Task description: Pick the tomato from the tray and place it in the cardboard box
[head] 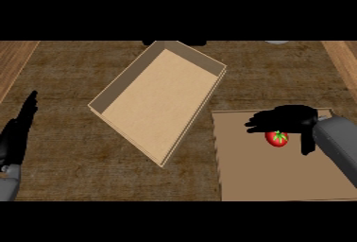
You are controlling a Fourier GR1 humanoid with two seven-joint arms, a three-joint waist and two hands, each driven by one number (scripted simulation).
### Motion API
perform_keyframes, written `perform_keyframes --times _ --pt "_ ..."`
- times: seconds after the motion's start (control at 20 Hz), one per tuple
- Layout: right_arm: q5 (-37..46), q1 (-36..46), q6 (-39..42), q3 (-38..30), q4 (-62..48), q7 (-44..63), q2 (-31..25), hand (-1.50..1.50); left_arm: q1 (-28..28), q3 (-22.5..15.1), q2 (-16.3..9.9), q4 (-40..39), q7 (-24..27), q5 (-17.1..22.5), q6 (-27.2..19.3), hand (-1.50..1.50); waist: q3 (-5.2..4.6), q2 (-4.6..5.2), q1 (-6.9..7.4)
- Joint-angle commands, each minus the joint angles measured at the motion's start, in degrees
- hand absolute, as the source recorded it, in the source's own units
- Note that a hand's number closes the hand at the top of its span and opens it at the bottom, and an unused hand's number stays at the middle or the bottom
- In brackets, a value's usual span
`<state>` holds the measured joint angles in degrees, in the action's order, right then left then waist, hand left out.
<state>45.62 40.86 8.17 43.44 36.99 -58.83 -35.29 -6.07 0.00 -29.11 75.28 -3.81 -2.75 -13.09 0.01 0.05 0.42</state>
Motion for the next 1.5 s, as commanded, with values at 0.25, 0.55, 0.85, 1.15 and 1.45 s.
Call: perform_keyframes --times 0.25,0.55,0.85,1.15,1.45 --pt "-0.3 -4.6 -6.6 -5.6 4.0 1.5 6.1 1.5 0.5 1.5 1.4 -1.1 1.4 -1.9 -0.2 0.0 -0.02 -0.28 -0.67" --pt "-1.0 -1.7 -13.4 -11.9 -1.9 -3.6 6.0 1.5 -2.2 2.3 1.8 -2.5 0.0 -1.6 1.5 0.0 0.04 0.08 -0.12" --pt "-6.3 0.9 -11.2 -22.7 -8.2 30.1 9.1 1.5 -0.9 2.1 2.1 -1.8 0.1 -2.1 0.5 0.0 -0.07 -0.34 -1.46" --pt "-4.7 4.4 -18.6 -25.2 -0.5 43.6 9.6 1.5 -2.1 1.8 2.6 -2.3 -0.8 -2.8 0.9 0.0 -0.11 -0.54 -1.71" --pt "-6.4 3.3 -23.2 -28.2 12.8 42.3 9.2 1.5 0.8 2.6 2.1 2.3 -2.2 -3.0 0.7 0.0 -0.02 -0.56 -1.12"
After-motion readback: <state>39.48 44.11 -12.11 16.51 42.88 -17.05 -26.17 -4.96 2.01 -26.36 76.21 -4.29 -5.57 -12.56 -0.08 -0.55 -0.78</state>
